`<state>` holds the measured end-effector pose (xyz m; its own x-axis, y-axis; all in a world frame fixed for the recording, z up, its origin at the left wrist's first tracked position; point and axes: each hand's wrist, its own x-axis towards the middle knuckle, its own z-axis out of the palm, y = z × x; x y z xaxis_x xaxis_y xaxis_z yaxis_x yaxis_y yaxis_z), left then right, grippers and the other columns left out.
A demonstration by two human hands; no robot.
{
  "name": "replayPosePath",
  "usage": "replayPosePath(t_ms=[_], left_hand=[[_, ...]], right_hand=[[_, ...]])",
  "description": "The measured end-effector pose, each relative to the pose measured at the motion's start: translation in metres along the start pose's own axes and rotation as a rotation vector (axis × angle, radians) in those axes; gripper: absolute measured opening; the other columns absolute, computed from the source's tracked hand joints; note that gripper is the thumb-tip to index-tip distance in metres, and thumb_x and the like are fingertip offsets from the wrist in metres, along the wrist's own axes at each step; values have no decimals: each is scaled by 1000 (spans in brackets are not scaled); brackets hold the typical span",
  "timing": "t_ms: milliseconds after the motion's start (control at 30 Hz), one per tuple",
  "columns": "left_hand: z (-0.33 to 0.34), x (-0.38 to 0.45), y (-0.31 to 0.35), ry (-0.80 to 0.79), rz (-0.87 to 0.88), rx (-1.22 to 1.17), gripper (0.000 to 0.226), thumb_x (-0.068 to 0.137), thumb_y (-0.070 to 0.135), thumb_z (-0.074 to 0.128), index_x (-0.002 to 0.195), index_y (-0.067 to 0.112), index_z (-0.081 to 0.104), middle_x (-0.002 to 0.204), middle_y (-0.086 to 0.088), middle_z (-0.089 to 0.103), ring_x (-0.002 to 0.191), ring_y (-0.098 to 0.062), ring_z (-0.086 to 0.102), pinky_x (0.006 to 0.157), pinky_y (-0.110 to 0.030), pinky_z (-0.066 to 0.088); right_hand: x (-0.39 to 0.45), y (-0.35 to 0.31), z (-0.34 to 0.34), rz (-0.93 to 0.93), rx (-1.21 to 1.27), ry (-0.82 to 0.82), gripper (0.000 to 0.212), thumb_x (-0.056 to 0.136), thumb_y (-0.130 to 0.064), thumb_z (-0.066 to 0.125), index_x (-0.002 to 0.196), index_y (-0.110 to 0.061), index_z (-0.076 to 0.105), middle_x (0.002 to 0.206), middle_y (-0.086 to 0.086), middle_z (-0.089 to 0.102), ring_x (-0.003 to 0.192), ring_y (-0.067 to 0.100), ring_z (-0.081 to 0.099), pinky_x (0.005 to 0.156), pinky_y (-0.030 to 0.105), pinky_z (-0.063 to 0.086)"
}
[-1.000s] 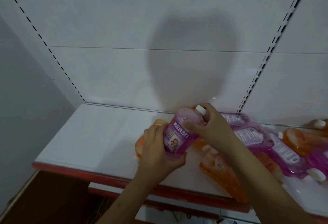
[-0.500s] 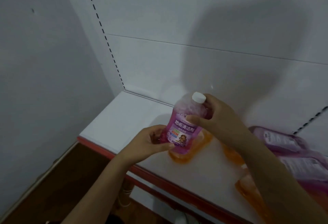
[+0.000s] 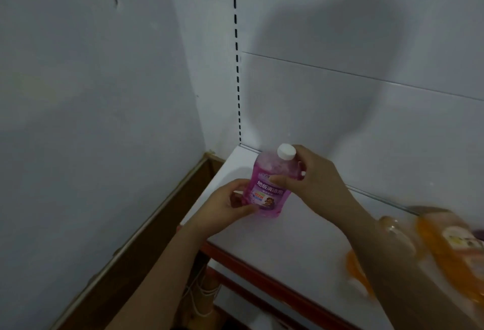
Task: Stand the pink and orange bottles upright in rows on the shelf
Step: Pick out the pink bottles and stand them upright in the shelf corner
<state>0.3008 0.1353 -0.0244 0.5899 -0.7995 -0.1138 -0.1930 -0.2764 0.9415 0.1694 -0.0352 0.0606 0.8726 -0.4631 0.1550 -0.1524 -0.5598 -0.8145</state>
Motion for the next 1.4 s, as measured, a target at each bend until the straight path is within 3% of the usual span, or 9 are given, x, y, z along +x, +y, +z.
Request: replayPosePath(t_ms=[167,267,433,533,867,1033,1100,1200,1400], left_hand=[[-35,20,-10,2,18,59,46,83,27,80,124,33,60,111,14,68,99,-1,65,87,-24,54],[-51,28,-21,-1,10,46,49,82,34,80,127,29,60,116,13,68,107,-1,63,99,-32,52],[-67,30,-29,-34,-18,5,50,80,41,80,124,36,58,114,15,69,105,-2,66,98,-35,55],[-72,31,-29,28,12,4,52,82,32,80,129,30,57,116,15,68,108,1,63,101,-33,52],[-80,30,-25,-60,21,43,61,81,33,81,134,34,53,129,16,63,119,0,59,106,-41,49],[-78,12,0,207,245,157,95,71,55,79,151,34,32,155,9,32,143,-6,35,118,-41,35],[-67,1,22,404,441,285,88,77,46,74,150,13,37,153,-6,35,143,-13,33,118,-38,34],[-33,-12,58,617,676,358,62,84,28,67,130,-9,51,131,-27,47,130,-2,35,110,-17,32],[77,-18,82,300,814,242,42,88,20,61,127,6,55,124,0,51,119,-10,48,104,-20,39]], right_hand=[[32,-13,35,56,-51,46,47,76,-35,82,117,-25,60,97,-11,67,82,0,60,66,5,44],[48,-17,47,96,-86,38,46,77,-37,81,117,-25,60,93,-17,62,78,-3,57,64,2,41],[71,-24,62,128,-127,26,45,79,-43,77,118,-26,62,93,-19,62,80,-3,57,59,4,41],[77,-30,67,93,-116,-4,49,77,-40,79,121,-32,59,96,-21,62,82,-8,57,62,2,42],[65,-18,72,50,-75,-140,62,69,-44,85,123,-35,55,112,-20,60,101,-2,59,86,25,53],[44,-17,39,61,-84,-142,84,69,-58,78,142,-37,42,135,-18,50,119,-1,52,102,27,48],[32,-15,18,79,-75,-82,82,72,-59,73,144,-35,40,137,-17,49,120,-3,50,102,20,44],[13,-6,-13,126,-55,58,68,83,-51,68,143,-30,43,135,-16,52,117,-3,52,98,17,45],[-45,28,-77,221,-59,343,50,91,-45,63,136,-31,49,130,-13,56,115,2,55,101,31,49]])
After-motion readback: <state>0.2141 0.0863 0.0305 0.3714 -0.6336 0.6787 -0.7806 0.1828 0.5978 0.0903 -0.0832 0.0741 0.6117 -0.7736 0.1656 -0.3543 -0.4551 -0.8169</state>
